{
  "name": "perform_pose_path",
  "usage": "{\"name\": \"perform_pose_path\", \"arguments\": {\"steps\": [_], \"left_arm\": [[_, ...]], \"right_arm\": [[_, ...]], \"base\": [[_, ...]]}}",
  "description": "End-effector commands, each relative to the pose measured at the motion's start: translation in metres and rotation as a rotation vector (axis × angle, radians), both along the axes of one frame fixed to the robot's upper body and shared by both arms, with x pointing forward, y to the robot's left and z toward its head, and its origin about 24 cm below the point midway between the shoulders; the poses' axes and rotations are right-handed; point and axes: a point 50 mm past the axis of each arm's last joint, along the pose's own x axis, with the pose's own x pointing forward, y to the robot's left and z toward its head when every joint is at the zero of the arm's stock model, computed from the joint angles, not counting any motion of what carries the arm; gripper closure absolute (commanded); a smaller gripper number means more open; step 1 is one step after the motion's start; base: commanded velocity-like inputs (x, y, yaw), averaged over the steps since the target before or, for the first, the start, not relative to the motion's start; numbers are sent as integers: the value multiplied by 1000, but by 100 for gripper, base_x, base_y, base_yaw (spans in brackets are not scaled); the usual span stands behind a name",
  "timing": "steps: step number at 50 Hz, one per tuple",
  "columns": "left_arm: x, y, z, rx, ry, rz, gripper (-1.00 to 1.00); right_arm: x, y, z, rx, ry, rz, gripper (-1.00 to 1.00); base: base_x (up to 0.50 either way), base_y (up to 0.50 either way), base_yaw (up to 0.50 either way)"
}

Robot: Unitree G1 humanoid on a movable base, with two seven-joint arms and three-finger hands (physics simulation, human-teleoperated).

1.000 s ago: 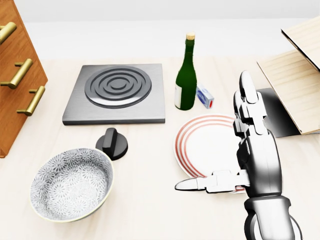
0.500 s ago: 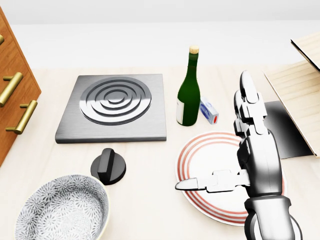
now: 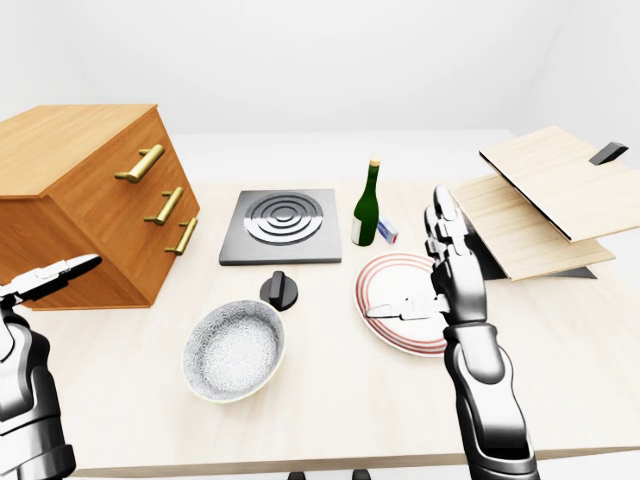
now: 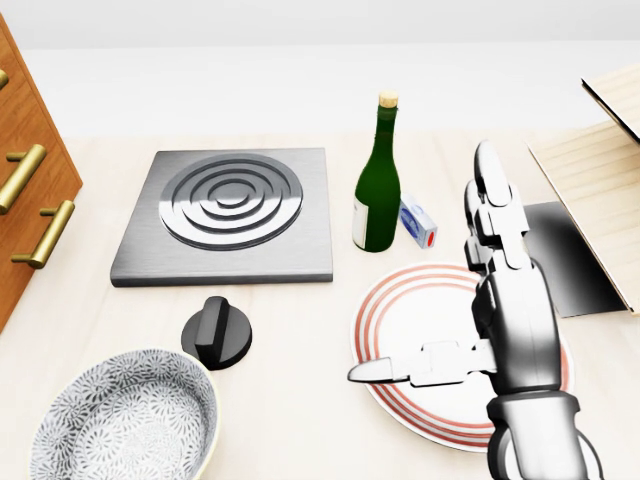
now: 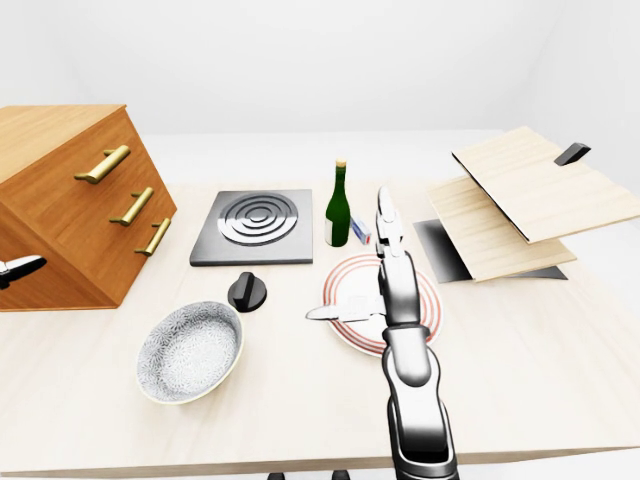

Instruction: Pick up the akita bowl and put it on the plate.

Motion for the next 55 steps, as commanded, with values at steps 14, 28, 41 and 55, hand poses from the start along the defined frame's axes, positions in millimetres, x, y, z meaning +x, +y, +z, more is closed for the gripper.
{"name": "perform_pose_path", "arguments": {"steps": [14,28,41,55], "left_arm": [[11,0,10,5,-10,2,-100],[12,-1,18,-3,0,1,-100],[19,2,11,-4,0,0,-100],[12,-1,23,3,-3,-1,-100]], "right_arm": [[-8,20,13,-216,-65,32,-100],[-16,44,21,-416,-100,119,-100],[-32,60,44,-589,-199,145,-100],[-44,72,68,-864,-235,147,-100]], "base": [[0,0,0],[0,0,0],[0,0,0],[0,0,0]]}}
